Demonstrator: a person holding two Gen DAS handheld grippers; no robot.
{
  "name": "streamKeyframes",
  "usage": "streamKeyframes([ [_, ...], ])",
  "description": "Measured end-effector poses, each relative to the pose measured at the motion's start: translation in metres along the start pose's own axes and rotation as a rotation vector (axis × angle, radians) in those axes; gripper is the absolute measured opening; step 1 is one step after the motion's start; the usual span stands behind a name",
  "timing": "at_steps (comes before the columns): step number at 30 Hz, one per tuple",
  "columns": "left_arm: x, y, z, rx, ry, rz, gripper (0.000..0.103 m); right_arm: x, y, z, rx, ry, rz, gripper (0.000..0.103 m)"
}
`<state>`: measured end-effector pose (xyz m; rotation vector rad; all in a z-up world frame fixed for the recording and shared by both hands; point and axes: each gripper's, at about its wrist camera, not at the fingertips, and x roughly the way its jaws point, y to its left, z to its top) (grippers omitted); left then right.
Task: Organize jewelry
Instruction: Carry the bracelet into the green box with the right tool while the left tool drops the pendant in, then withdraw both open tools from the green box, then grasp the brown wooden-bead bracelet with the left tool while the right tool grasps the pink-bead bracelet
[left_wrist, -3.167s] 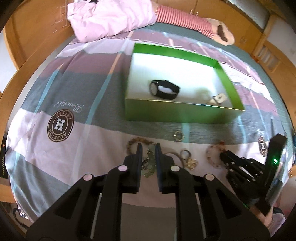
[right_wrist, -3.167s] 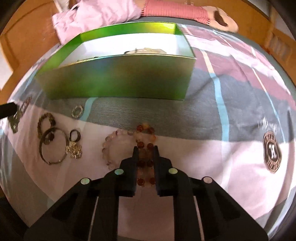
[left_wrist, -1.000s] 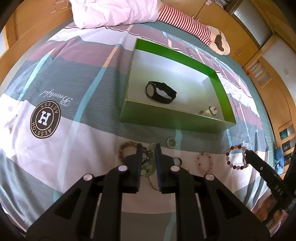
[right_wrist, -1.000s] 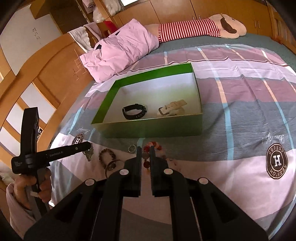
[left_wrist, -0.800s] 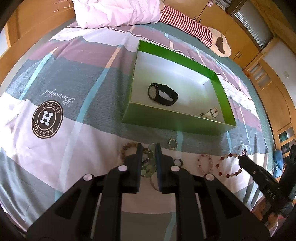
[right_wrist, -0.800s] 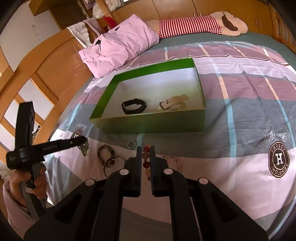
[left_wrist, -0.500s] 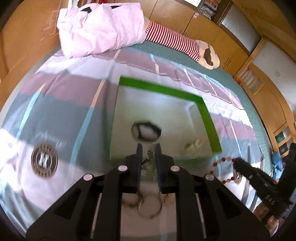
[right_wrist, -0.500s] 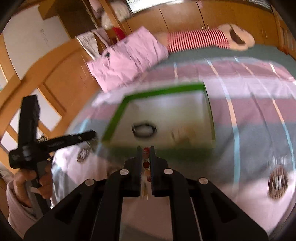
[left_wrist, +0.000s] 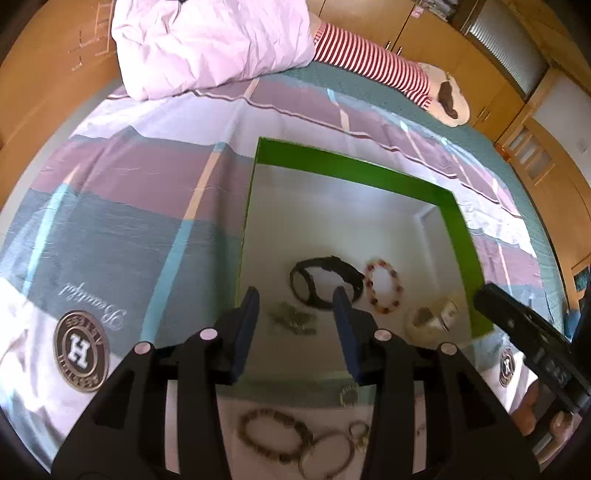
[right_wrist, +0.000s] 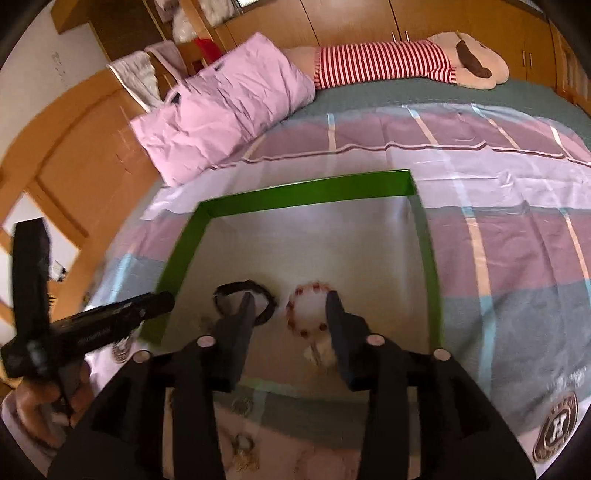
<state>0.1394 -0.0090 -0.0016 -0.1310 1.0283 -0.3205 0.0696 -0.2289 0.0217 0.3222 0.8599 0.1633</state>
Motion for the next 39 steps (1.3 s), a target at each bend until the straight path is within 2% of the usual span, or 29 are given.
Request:
streamKeyframes([
  [2,-0.012,0.000,-0.013,-0.005,0.009,-0.012,0.041,-0.024,0.001,-0.019,-0.010,0.032,0.032,0.041],
  [4,-0.019,-0.001,-0.035,0.010,0.055,0.001,0.041,-0.033,0.001,-0.040,-0.029,0.084,0.022,0.041],
  [8,-0.018,0.015,-0.079,-0.001,0.131,0.078,0.041,-0.021,-0.010,-0.085,-0.044,0.180,-0.105,0.037],
  [11,-0.008,0.030,-0.102,-0.062,0.194,0.119,0.041,-0.004,-0.013,-0.100,-0.038,0.232,-0.138,0.034],
  [15,0.003,0.023,-0.101,-0.040,0.200,0.144,0.043,0.011,-0.006,-0.105,-0.066,0.264,-0.181,0.034],
  [20,0.020,0.014,-0.101,-0.001,0.223,0.174,0.043,0.018,0.004,-0.110,-0.144,0.250,-0.249,0.034],
  [24,0.032,0.011,-0.104,0.006,0.248,0.196,0.043,0.017,0.004,-0.115,-0.154,0.215,-0.282,0.034],
  [28,0.037,0.004,-0.104,0.055,0.253,0.227,0.043,0.024,0.000,-0.124,-0.109,0.233,-0.267,0.034],
  [35,0.037,0.003,-0.105,0.074,0.260,0.228,0.043,0.029,0.004,-0.128,-0.144,0.247,-0.284,0.034],
  [37,0.036,0.004,-0.105,0.078,0.260,0.227,0.033,0.028,0.002,-0.127,-0.128,0.248,-0.275,0.033],
  [38,0.038,-0.001,-0.106,0.085,0.257,0.232,0.028,0.030,0.002,-0.126,-0.120,0.248,-0.275,0.028],
  [39,0.037,-0.003,-0.106,0.099,0.252,0.244,0.013,0.031,0.002,-0.126,-0.114,0.248,-0.279,0.019],
])
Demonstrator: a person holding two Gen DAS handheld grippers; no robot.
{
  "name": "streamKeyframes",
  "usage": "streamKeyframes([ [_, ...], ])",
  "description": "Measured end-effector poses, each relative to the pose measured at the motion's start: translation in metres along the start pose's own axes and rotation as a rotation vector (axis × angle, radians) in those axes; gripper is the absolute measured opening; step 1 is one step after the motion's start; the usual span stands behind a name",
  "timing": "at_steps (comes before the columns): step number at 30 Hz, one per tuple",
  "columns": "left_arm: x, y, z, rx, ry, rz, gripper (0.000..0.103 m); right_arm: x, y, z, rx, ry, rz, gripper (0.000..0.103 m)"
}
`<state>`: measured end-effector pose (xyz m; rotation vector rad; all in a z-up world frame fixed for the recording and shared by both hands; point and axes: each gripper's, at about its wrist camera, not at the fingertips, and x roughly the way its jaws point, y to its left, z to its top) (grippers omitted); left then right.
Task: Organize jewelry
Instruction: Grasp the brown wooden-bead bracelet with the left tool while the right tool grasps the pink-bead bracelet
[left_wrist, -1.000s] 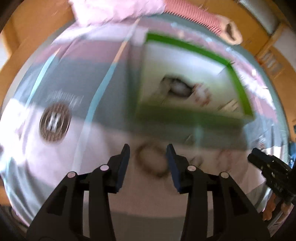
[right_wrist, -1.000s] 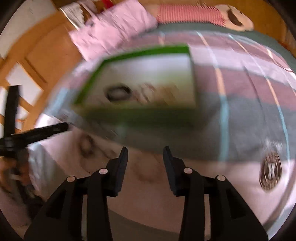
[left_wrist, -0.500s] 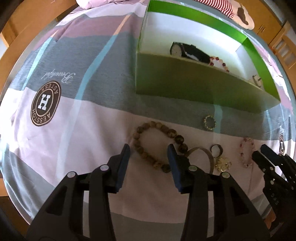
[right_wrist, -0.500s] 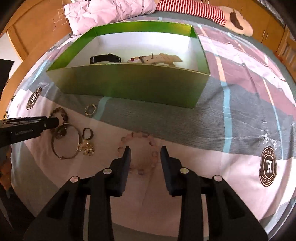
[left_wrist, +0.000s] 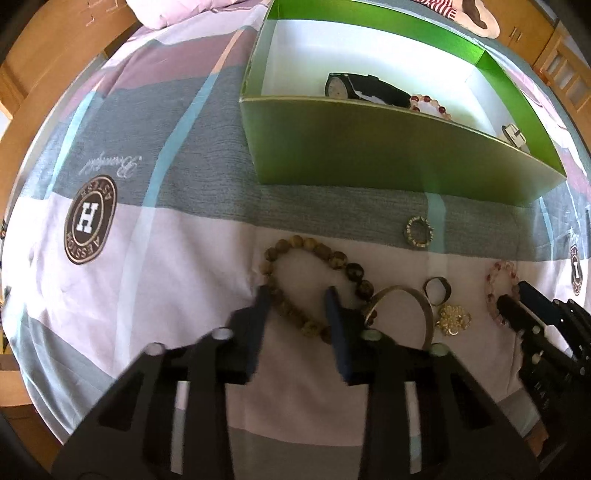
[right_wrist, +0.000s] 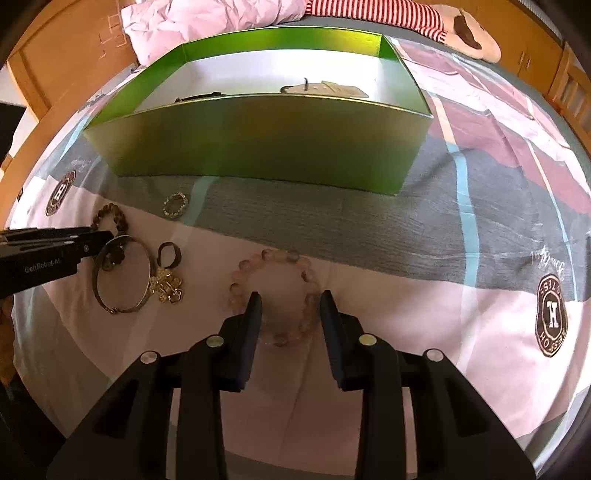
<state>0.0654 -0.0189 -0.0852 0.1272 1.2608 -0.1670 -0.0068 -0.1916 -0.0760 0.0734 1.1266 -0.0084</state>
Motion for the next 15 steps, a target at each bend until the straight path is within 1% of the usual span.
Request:
streamKeyframes([
  [1,-0.002,-0.001,-0.001,0.007,-0.005,0.005,0.009,-0.001,-0.003,0.000,0.009,0.002,0.006,0.015],
  [2,-0.003,-0.002,-0.003,0.010,-0.008,0.001,0.008,-0.002,-0.005,0.000,0.024,0.007,0.021,0.009],
  [3,-0.005,-0.003,-0.003,0.015,-0.010,-0.008,0.008,-0.002,-0.007,0.001,0.039,0.009,0.037,0.008],
  [7,-0.013,-0.011,-0.001,0.024,-0.031,-0.016,0.008,-0.005,-0.012,0.003,0.058,-0.006,0.042,0.008],
  [12,-0.035,-0.007,0.000,0.004,-0.088,-0.048,0.008,-0.025,-0.014,0.009,0.067,-0.084,0.054,0.008],
  [15,-0.047,-0.002,-0.002,-0.003,-0.112,-0.061,0.008,-0.030,-0.012,0.010,0.054,-0.108,0.049,0.008],
])
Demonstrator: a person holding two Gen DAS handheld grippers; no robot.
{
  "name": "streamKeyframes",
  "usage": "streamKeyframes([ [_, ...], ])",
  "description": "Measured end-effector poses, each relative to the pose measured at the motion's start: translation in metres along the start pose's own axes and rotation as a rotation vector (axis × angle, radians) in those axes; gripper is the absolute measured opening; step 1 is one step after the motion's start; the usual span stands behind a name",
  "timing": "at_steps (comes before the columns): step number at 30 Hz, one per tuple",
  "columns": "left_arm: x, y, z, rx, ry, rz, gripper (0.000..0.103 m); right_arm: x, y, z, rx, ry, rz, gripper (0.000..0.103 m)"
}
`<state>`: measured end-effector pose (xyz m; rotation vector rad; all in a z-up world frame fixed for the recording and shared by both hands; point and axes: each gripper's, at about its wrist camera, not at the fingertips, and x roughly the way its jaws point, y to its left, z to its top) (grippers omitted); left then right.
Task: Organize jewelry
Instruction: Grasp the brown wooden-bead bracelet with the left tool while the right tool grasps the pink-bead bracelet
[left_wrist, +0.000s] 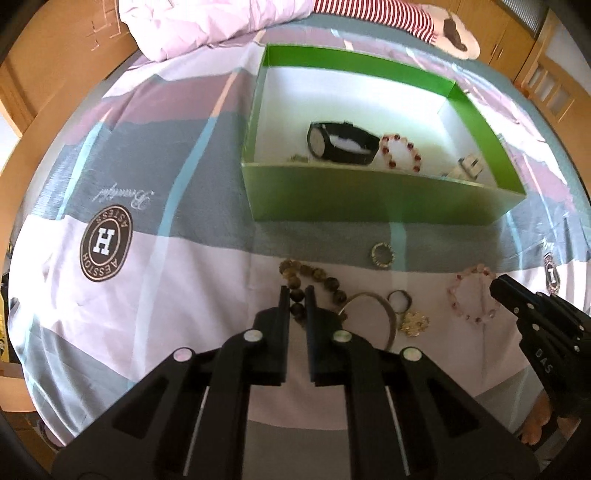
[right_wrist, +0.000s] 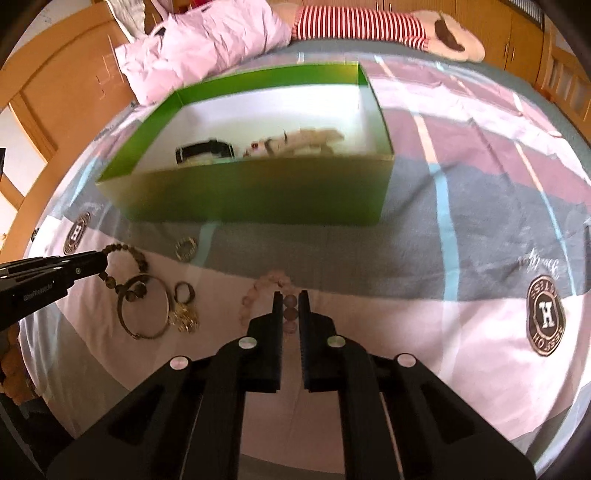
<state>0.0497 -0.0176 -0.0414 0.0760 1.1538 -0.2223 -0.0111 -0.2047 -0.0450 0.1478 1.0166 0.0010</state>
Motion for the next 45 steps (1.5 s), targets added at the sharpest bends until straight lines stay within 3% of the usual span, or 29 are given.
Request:
streamKeyframes([
  [15,-0.016,0.015,0.002,-0.034,-0.046,-0.006,0.008,-0.006,-0.007,0.002,0.028,-0.022,-0.007,0.008],
  [24,-0.044,0.052,0.007,-0.127,-0.087,-0.118,0.008,-0.010,-0.008,0.004,0.042,-0.040,-0.002,0.008],
  [30,-0.042,0.063,0.008,-0.164,-0.072,-0.140,0.008,-0.014,-0.010,0.006,0.057,-0.048,0.003,0.008],
  [36,-0.036,0.049,0.006,-0.128,-0.063,-0.127,0.008,-0.029,-0.012,0.013,0.068,-0.093,0.028,0.008],
  [45,-0.035,0.017,0.001,-0.038,-0.081,-0.141,0.008,-0.030,-0.013,0.014,0.075,-0.089,0.037,0.008],
])
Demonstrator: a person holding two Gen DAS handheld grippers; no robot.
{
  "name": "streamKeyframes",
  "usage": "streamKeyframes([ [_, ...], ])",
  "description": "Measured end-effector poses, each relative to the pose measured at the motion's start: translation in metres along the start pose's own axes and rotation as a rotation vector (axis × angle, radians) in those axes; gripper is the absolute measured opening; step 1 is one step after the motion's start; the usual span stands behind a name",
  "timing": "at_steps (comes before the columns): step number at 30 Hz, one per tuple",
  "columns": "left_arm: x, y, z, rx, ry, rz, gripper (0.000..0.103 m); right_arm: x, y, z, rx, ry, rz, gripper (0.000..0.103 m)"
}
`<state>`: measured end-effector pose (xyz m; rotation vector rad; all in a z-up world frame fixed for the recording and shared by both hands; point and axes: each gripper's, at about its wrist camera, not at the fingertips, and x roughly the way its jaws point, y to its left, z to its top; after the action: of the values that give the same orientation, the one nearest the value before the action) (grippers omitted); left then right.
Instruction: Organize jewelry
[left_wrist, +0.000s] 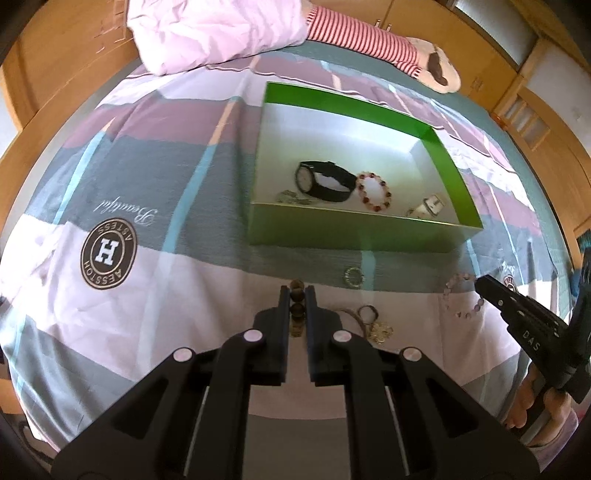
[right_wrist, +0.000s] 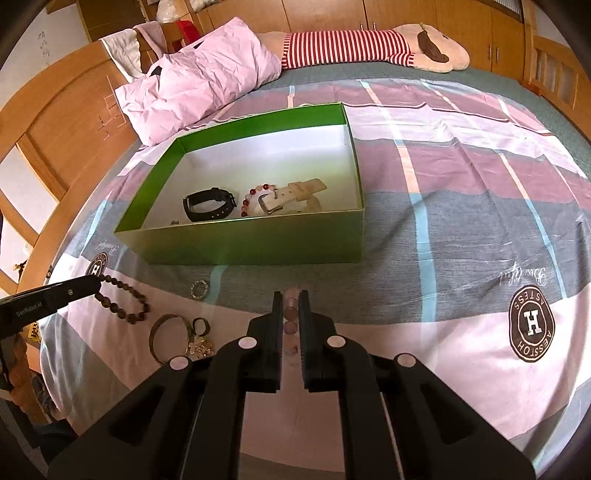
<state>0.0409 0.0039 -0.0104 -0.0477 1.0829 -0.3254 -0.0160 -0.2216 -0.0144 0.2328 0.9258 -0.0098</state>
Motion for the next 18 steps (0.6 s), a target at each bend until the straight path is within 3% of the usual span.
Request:
streamKeyframes([
  [18,0.015,-0.035,-0.011,0.121,-0.015,0.052,0.008,-0.005,0.022,-0.004,-0.101,-0.028,-0.049,0.008],
])
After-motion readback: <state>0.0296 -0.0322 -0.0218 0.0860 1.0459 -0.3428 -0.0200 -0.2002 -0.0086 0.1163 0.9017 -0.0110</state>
